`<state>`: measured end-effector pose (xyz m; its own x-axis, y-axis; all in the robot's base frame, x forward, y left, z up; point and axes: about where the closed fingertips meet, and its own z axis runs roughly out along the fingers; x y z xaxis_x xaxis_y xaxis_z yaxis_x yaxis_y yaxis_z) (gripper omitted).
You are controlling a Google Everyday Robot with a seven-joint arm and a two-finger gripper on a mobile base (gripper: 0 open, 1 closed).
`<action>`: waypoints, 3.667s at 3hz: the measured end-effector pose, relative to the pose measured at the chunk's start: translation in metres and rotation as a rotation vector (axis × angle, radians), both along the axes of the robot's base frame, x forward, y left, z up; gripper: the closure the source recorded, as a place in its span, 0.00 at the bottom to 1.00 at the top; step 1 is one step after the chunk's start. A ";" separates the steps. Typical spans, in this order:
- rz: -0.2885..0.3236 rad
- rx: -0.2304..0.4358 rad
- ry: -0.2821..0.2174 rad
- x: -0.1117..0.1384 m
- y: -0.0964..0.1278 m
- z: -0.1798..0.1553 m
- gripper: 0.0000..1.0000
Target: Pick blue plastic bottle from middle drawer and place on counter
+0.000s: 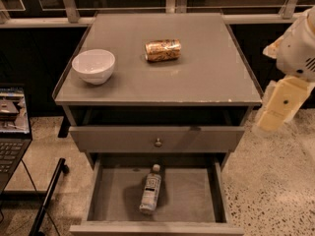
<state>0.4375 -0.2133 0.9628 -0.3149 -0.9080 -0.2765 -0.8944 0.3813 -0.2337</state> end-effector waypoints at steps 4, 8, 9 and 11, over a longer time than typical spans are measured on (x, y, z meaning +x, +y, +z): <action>-0.303 0.384 0.114 -0.027 0.041 -0.090 0.00; -0.441 0.653 0.252 -0.053 0.124 -0.181 0.00; -0.518 0.614 0.267 -0.046 0.129 -0.230 0.00; -0.585 0.439 0.257 -0.028 0.141 -0.321 0.00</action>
Offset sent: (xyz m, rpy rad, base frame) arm -0.0007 -0.0023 -0.0230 0.0712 0.0460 -0.1362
